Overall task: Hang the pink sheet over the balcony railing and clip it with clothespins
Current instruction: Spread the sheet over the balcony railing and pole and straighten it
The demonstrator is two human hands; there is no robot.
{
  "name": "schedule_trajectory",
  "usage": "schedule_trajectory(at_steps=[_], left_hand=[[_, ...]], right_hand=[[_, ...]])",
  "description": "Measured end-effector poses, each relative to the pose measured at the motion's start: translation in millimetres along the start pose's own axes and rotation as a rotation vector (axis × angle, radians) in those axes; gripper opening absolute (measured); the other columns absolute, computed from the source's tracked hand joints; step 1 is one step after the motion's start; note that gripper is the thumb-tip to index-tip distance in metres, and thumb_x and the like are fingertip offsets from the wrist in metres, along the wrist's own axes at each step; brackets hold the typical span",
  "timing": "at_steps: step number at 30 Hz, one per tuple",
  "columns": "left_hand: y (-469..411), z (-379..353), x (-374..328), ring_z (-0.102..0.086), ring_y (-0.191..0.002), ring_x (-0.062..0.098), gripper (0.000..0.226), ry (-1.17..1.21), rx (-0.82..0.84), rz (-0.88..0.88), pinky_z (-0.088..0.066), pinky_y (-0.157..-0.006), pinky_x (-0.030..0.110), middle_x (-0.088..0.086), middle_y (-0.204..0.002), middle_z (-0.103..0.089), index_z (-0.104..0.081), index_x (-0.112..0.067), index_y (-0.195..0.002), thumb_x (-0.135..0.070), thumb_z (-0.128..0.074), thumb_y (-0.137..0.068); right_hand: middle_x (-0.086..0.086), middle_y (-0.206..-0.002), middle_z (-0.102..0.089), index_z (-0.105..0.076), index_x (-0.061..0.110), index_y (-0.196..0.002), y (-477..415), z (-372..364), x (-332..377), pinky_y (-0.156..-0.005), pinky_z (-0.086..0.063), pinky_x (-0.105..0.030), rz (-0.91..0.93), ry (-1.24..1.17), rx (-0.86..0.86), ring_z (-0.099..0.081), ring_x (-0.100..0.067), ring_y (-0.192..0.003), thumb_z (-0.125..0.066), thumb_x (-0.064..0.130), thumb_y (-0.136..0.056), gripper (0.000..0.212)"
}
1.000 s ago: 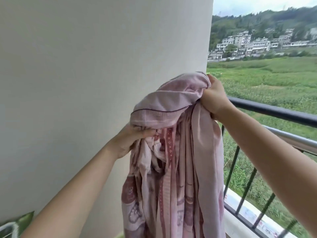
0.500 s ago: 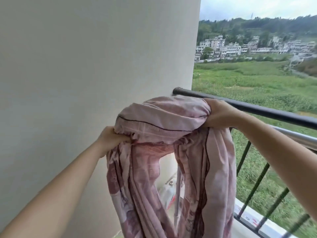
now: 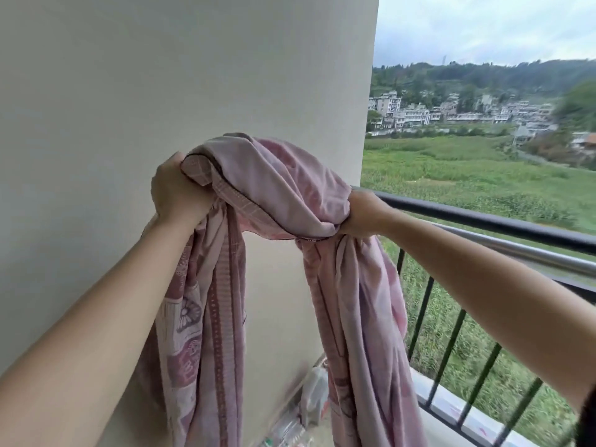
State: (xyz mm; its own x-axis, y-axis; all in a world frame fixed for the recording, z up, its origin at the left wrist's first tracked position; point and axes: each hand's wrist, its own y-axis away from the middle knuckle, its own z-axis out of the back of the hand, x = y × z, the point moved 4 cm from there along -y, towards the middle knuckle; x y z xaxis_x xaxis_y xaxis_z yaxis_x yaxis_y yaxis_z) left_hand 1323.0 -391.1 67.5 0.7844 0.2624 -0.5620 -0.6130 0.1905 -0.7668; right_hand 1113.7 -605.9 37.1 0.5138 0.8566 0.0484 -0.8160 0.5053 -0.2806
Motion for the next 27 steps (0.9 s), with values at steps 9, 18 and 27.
schedule_trajectory(at_steps=[9, 18, 27], left_hand=[[26, -42, 28, -0.041, -0.052, 0.023, 0.023, 0.000, 0.079, 0.123, -0.033, -0.046, 0.028, -0.001, -0.052, -0.048, -0.037, -0.017, -0.055, -0.030, -0.052, -0.065], [33, -116, 4, -0.046, -0.049, 0.002, 0.024, 0.003, 0.081, 0.193, -0.034, -0.042, 0.011, -0.006, -0.054, -0.053, -0.046, -0.015, -0.061, -0.017, -0.066, -0.074], [72, -168, -62, -0.045, -0.044, 0.006, 0.026, 0.180, 0.217, 0.127, -0.031, -0.040, 0.014, -0.006, -0.054, -0.053, -0.046, -0.015, -0.061, -0.016, -0.069, -0.072]], right_hand=[[0.007, -0.093, -0.063, -0.059, 0.016, -0.120, -85, -5, -15, -0.068, -0.050, -0.025, -0.214, -0.973, -0.340, -0.061, -0.014, -0.089, -0.057, 0.017, -0.087, 0.033], [0.017, -0.092, -0.060, -0.056, 0.022, -0.118, -128, -16, -74, -0.085, -0.050, -0.029, -0.148, -1.044, -0.409, -0.059, -0.013, -0.096, -0.061, 0.015, -0.087, 0.032], [0.009, -0.103, -0.063, -0.060, 0.015, -0.121, -64, 13, -161, -0.081, -0.047, -0.015, -0.257, -0.884, -0.597, -0.061, -0.012, -0.103, -0.065, 0.010, -0.086, 0.036]])
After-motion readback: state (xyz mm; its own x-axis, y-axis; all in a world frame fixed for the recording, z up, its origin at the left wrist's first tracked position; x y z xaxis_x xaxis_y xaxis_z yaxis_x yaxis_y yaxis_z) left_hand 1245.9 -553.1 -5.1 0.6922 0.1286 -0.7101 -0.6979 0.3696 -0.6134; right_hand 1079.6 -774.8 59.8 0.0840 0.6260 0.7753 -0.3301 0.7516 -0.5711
